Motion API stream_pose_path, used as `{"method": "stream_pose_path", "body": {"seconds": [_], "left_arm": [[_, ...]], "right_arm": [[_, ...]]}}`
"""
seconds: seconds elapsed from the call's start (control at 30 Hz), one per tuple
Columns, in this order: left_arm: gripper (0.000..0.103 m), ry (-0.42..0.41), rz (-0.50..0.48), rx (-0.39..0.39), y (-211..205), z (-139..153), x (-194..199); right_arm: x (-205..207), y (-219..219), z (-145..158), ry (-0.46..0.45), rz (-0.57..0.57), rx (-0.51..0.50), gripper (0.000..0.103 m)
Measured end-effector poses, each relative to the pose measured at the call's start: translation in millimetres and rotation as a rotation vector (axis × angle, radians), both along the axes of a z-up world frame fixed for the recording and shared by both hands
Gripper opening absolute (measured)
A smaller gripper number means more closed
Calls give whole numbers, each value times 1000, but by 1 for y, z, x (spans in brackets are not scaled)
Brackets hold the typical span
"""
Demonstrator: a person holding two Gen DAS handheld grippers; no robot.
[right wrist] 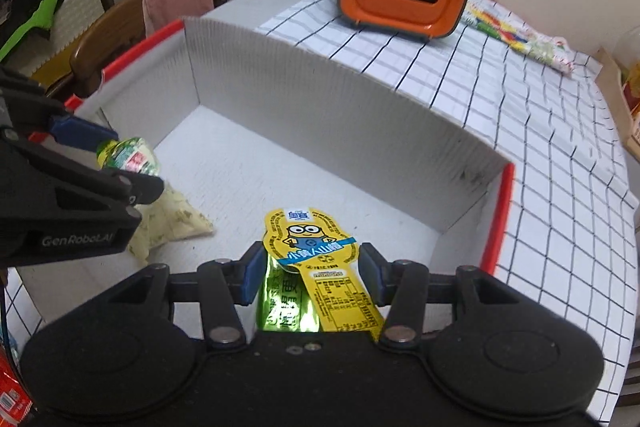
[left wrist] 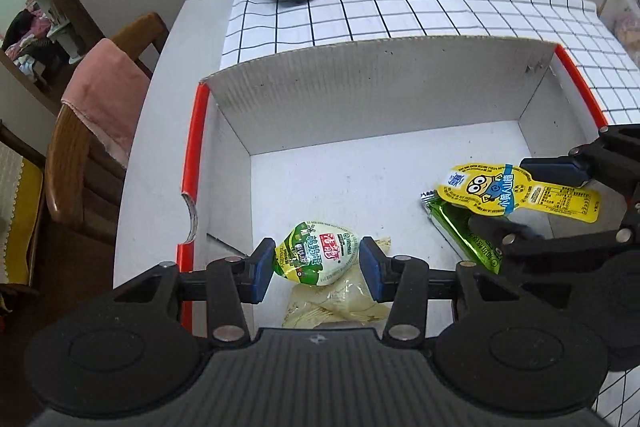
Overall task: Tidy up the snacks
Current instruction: 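Carry both snacks into the red box and open both tools, then withdraw both tools from the box toward the remaining snacks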
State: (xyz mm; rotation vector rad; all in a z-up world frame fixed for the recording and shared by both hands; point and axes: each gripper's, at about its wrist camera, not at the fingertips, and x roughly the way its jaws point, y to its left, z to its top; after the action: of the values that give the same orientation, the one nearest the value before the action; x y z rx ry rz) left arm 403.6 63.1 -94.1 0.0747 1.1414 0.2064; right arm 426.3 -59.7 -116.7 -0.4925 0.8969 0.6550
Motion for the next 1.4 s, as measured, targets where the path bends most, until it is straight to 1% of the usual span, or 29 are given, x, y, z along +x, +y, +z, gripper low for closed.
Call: {"method": "stream_pose_path", "body": {"seconds": [0.1,0.27,0.33,0.37,0.4,0.47,0.7,0.9,1.13,1.2,1.27,1.4], "left_arm": [[45,21,-9,19,-3,-3,3],[47,28,-35,33,-6,-4,3],[49,19,-37,34,-7,-2,1],[54,14,-39,33,-7,-1,0],[57,6,-38,33,-6,0,-2],[59,-8,-39,25,-5,4,-5],[60,-84,-32,-5,-1,22,-23],[61,-149,-37,-27,-1,43,-44],[64,-224,-51,-49,-5,66,-76],[65,-239,-52,-58,-5,72,-86],[66,-255,-53,-61,-5,77,-97],[70,-288,-54,-68,-7,88,-118]], "right_arm": [[0,1,-4,15,0,-15,49],[3,-1,-3,41,-14,-2,49],[1,-2,0,37,-15,9,50],[0,-3,1,38,-16,16,51],[-1,-4,3,39,-19,22,53],[-4,-8,8,38,-21,40,60],[-18,-21,32,26,-33,108,63],[-37,-30,54,6,-37,160,71],[-65,-39,77,-11,-39,225,73],[-74,-42,83,-14,-38,242,75],[-83,-45,88,-20,-36,257,80],[-104,-50,99,-35,-27,287,81]]}}
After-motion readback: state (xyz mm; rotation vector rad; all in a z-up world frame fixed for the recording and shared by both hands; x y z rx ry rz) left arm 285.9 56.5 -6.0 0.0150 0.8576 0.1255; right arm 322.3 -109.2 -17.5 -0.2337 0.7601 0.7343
